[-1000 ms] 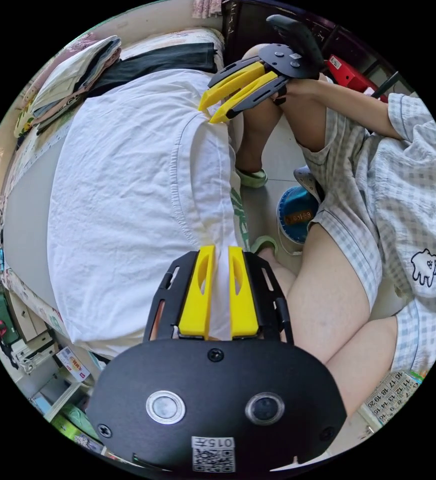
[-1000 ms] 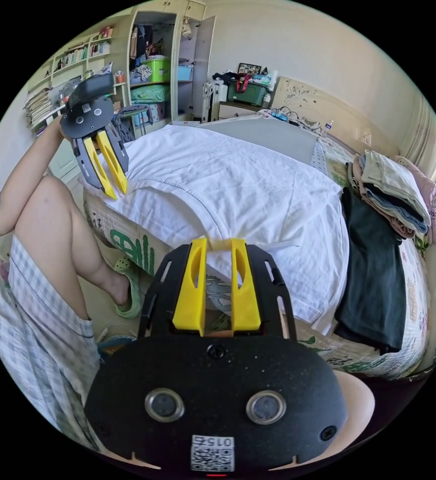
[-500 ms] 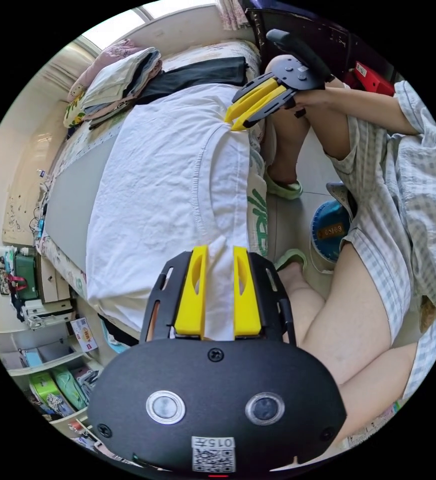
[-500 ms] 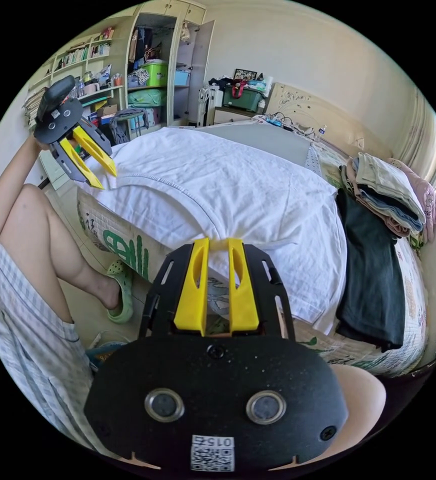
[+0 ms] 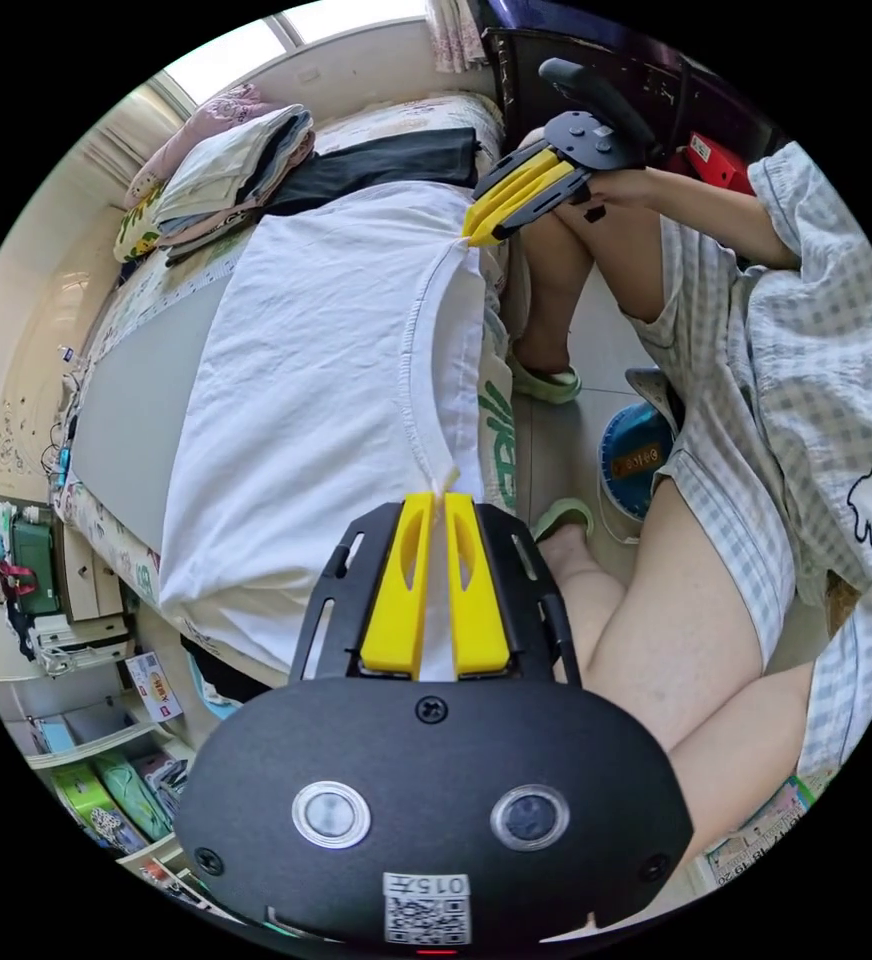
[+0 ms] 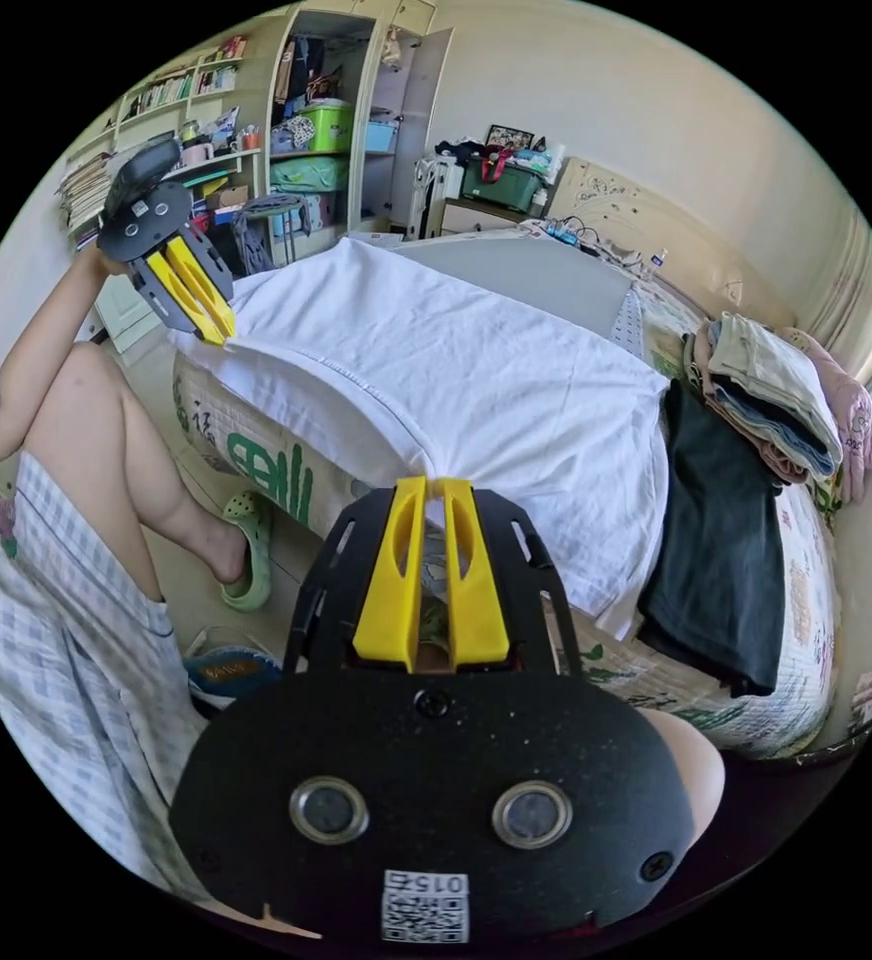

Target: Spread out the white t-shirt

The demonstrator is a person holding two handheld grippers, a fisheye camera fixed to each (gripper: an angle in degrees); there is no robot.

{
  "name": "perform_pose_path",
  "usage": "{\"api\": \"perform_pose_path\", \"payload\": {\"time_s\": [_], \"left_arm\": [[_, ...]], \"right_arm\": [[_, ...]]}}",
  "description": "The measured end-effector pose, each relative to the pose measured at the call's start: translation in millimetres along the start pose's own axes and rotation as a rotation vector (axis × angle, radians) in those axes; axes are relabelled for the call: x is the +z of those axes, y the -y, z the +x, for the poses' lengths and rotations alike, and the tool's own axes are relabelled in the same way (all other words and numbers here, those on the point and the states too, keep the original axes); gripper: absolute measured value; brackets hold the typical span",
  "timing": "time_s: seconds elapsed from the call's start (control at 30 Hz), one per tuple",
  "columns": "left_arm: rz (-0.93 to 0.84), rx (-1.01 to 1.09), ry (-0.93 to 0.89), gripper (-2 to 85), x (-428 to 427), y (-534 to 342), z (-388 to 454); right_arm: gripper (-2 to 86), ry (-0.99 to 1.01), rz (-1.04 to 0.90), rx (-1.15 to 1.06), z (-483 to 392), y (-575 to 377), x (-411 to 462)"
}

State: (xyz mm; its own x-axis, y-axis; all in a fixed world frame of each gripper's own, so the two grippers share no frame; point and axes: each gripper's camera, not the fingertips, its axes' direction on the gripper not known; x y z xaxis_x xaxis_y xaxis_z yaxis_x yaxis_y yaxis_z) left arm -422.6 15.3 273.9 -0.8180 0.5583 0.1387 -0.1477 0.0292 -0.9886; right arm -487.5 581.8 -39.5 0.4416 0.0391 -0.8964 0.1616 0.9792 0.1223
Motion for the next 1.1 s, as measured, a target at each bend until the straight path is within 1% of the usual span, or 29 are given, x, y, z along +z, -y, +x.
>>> {"api": "perform_pose_path", "payload": {"time_s": [0.03, 0.07, 0.1, 0.17, 0.2, 0.23, 0.27, 0.3, 0.37, 0.4, 0.43, 0.47, 0.53, 0.6, 0.63, 0.7, 0.73, 0.8, 0.87, 0.97, 1.0, 1.07, 1.1], "left_arm": [[-0.031, -0.002, -0.002, 1.2, 6, 2, 0], [-0.068, -0.011, -0.012, 1.4, 14, 2, -3], [-0.067, -0.017, -0.021, 1.5, 16, 2, -4], [-0.033, -0.047, -0.076, 2.4, 10, -5, -14], [-0.024, -0.056, -0.096, 2.6, 7, -7, -17], [-0.005, -0.063, -0.139, 3.2, -2, -11, -21], [0.02, -0.045, -0.178, 3.8, -13, -12, -24], [0.04, -0.038, -0.179, 4.1, -20, -10, -25], [0.196, -0.019, -0.144, 5.0, -48, 2, -36], [0.246, -0.014, -0.143, 5.2, -54, 7, -40], [0.335, -0.015, -0.139, 5.5, -63, 19, -51], [0.41, -0.055, -0.12, 6.1, -69, 34, -68], [0.478, -0.154, -0.106, 7.3, -70, 60, -101], [0.508, -0.254, -0.152, 8.3, -64, 91, -140], [0.533, -0.326, -0.191, 8.6, -57, 112, -167], [0.566, -0.422, -0.253, 8.9, -45, 144, -206], [0.557, -0.476, -0.281, 9.1, -34, 166, -229], [0.469, -0.544, -0.293, 9.4, -15, 201, -258], [0.323, -0.614, -0.253, 9.8, 10, 240, -286], [0.204, -0.664, -0.181, 10.0, 29, 267, -305], [0.19, -0.671, -0.177, 9.9, 31, 270, -308], [0.141, -0.663, -0.186, 6.3, 36, 275, -315], [0.133, -0.654, -0.194, 4.7, 36, 275, -316]], "right_arm": [[1.5, 0.008, -0.052, 0.007, -2, -20, 14], [0.5, -0.007, -0.068, 0.044, -1, -43, 28], [0.4, -0.013, -0.054, 0.082, 1, -57, 31], [1.2, 0.055, 0.039, 0.226, 18, -115, 29], [2.5, 0.072, 0.071, 0.271, 24, -131, 27], [5.1, 0.086, 0.137, 0.373, 39, -166, 22], [6.7, 0.076, 0.194, 0.469, 53, -203, 18], [7.5, 0.06, 0.217, 0.515, 59, -221, 17], [8.9, -0.015, 0.277, 0.675, 75, -290, 19], [9.1, -0.022, 0.283, 0.705, 77, -304, 21], [9.8, -0.025, 0.281, 0.747, 79, -328, 30], [10.5, -0.029, 0.26, 0.769, 80, -347, 42], [11.0, -0.034, 0.227, 0.819, 82, -374, 65], [11.1, 0.026, 0.229, 0.883, 87, -406, 92], [11.1, 0.052, 0.27, 0.905, 86, -427, 100], [10.8, 0.069, 0.294, 0.915, 82, -452, 107], [10.3, 0.083, 0.299, 0.92, 81, -465, 112], [8.8, 0.118, 0.293, 0.899, 77, -477, 119], [6.3, 0.138, 0.284, 0.863, 71, -484, 129], [3.1, 0.144, 0.273, 0.848, 72, -492, 136], [2.6, 0.157, 0.281, 0.852, 73, -495, 136], [1.2, 0.213, 0.338, 0.877, 80, -506, 133], [1.0, 0.211, 0.351, 0.88, 82, -508, 130]]}}
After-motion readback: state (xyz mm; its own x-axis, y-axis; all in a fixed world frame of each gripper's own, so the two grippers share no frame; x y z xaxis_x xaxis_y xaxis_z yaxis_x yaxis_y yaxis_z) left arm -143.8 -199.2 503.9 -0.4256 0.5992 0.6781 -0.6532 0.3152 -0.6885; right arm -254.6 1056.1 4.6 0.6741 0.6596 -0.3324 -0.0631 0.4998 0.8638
